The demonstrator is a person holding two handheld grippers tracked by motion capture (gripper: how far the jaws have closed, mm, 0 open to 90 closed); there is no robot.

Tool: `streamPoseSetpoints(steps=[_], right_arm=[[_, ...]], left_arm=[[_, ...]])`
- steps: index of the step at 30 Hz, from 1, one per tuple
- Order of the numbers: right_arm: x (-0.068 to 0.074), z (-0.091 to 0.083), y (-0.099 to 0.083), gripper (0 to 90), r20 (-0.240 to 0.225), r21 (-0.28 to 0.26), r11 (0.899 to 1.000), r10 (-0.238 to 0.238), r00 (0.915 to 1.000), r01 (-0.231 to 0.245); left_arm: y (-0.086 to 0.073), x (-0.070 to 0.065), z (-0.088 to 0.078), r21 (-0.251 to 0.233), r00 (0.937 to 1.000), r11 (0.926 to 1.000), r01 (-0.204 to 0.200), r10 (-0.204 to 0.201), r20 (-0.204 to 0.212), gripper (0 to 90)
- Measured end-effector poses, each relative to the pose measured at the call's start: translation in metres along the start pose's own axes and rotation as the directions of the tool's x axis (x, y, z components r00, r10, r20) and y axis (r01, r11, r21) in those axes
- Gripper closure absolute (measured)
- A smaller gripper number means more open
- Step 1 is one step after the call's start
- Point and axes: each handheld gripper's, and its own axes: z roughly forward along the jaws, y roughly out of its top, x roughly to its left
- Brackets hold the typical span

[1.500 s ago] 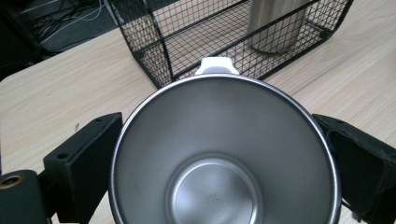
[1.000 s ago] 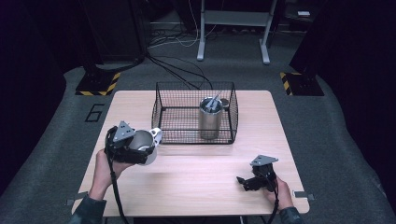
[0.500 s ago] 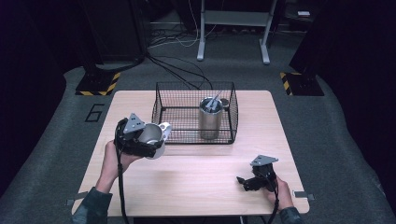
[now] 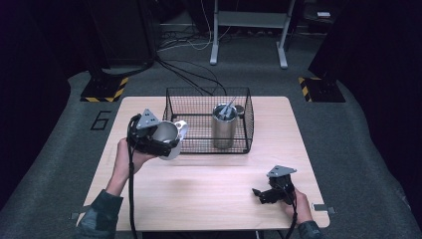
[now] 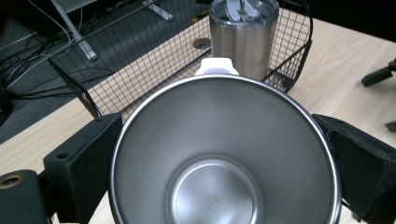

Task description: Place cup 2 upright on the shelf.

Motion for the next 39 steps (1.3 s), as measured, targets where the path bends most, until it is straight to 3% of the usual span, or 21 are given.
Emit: streamPoseSetpoints(steps=[16, 39], right_arm=[[0.0, 0.0, 0.0, 0.0, 0.001, 0.0, 1.0, 0.0, 1.0, 0.0], [0.0, 0.0, 0.0, 0.0, 0.001, -0.001, 1.0, 0.005, 1.0, -0.005]], left_arm=[[0.033, 0.009, 0.018, -0.008, 1.0, 1.0, -0.004, 0.004, 0.002, 5.9], [0.072, 0.022, 0.055, 0.054, 0.9995, 0.9981, -0.029, 0.03, -0.012, 5.8]])
